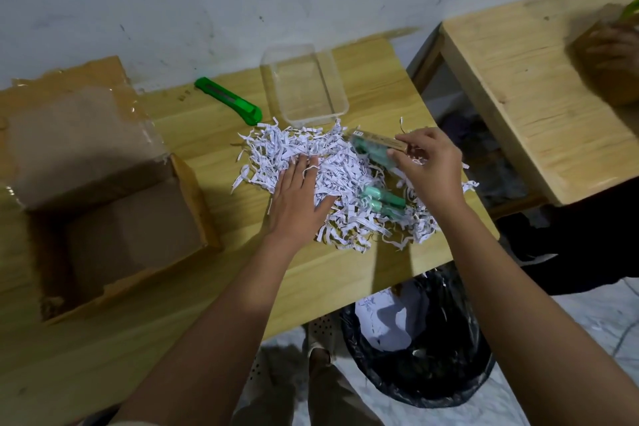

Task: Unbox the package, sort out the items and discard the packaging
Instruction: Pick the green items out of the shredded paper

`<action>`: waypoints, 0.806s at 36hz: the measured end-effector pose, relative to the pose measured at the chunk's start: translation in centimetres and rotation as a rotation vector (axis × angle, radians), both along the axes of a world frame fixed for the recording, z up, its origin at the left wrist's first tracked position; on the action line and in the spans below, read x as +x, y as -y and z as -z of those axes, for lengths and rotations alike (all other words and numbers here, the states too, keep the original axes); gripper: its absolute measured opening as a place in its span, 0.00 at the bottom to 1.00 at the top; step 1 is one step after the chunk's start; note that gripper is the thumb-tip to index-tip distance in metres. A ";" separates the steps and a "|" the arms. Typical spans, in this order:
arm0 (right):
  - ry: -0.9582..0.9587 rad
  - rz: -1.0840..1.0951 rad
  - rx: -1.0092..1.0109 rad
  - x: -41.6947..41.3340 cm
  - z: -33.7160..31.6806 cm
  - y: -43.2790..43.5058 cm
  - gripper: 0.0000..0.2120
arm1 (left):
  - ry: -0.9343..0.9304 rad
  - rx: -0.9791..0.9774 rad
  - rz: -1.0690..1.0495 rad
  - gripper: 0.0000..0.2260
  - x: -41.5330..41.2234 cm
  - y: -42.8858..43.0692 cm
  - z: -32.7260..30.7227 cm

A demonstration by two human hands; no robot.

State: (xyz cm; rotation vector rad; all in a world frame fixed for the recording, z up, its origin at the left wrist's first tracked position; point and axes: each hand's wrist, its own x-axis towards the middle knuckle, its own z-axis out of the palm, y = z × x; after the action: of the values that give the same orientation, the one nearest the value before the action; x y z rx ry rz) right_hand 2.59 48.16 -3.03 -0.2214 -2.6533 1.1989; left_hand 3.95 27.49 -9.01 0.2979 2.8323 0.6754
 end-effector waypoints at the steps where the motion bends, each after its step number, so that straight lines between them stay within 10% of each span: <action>1: -0.015 0.002 0.028 -0.2 -0.1 0.0 0.12 | 0.002 -0.001 -0.001 0.32 0.0 0.0 0.0; 29: 0.119 0.614 -0.822 -10.7 2.7 1.0 0.04 | -0.065 -0.005 -0.029 0.32 0.0 -0.2 1.4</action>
State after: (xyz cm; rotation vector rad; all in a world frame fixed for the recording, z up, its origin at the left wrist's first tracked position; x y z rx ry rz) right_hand -8.13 47.18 -5.70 -1.1512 -1.7645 1.9496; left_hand 3.97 27.70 -10.39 0.2829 2.9046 0.6766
